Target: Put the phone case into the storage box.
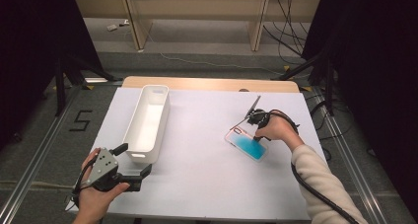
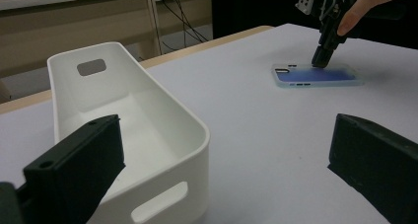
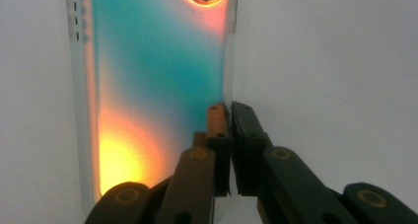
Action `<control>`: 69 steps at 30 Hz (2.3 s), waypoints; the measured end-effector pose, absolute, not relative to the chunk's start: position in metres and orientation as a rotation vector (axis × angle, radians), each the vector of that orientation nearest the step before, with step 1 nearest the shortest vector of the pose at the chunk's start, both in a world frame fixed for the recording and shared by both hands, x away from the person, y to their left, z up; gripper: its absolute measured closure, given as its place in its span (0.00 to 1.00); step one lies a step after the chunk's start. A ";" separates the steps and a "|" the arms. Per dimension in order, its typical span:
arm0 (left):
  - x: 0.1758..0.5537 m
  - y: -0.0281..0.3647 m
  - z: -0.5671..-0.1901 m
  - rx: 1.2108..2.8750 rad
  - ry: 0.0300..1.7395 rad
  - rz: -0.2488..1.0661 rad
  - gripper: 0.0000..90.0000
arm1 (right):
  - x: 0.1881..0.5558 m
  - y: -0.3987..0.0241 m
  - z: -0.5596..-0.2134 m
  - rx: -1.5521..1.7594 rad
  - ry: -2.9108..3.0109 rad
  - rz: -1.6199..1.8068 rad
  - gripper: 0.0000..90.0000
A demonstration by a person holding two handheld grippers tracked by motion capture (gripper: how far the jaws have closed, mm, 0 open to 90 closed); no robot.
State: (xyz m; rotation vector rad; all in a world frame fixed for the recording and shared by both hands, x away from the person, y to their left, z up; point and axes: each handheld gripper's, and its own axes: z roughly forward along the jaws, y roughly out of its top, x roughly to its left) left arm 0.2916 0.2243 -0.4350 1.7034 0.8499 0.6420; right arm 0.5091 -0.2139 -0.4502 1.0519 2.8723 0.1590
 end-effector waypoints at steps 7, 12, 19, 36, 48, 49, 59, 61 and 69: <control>0.291 0.225 -0.435 1.708 0.848 0.646 0.00 | 0.509 -0.211 -0.450 1.015 2.874 0.131 0.98; 0.291 0.225 -0.435 1.708 0.851 0.646 0.00 | 0.509 -0.210 -0.450 1.049 2.872 0.127 0.99; 0.291 0.226 -0.435 1.706 0.852 0.648 0.00 | 0.509 -0.207 -0.450 1.063 2.861 0.092 0.99; 0.291 0.226 -0.435 1.707 0.854 0.649 0.00 | 0.506 -0.210 -0.449 1.126 2.839 0.114 1.00; 0.291 0.225 -0.435 1.705 0.856 0.652 0.00 | 0.499 -0.216 -0.441 1.177 2.758 0.285 1.00; 0.291 0.226 -0.435 1.706 0.856 0.652 0.00 | 0.498 -0.216 -0.440 1.199 2.751 0.288 1.00; 0.291 0.225 -0.435 1.707 0.858 0.649 0.00 | 0.488 -0.223 -0.425 1.251 2.633 0.485 1.00; 0.291 0.225 -0.435 1.707 0.858 0.650 0.00 | 0.485 -0.226 -0.421 1.252 2.604 0.538 1.00; 0.292 0.225 -0.436 1.702 0.856 0.647 0.00 | 0.477 -0.228 -0.414 1.284 2.524 0.628 1.00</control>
